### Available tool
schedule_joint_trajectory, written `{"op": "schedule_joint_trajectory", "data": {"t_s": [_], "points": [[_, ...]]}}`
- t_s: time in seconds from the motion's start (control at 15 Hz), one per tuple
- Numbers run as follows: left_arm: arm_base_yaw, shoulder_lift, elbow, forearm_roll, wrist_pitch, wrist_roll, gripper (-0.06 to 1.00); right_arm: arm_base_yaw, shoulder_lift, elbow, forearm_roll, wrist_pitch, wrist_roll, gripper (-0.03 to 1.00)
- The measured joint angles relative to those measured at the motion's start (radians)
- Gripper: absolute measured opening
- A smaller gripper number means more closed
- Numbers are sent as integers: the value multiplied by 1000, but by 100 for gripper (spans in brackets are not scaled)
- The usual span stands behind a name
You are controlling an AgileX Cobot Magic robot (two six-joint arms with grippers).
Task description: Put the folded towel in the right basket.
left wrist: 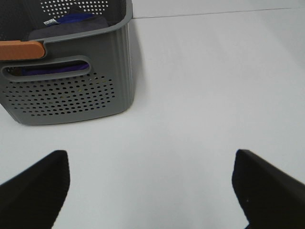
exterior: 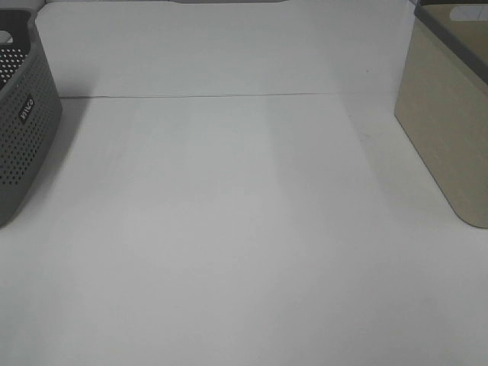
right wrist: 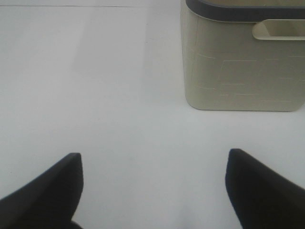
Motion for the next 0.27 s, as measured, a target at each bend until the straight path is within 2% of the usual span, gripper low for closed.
{"op": "schedule_joint_trajectory", "data": {"t_s": [0.27], "points": [[0, 0, 0, 0, 0, 0, 88, 0, 0, 0, 1, 0, 0, 77]]}}
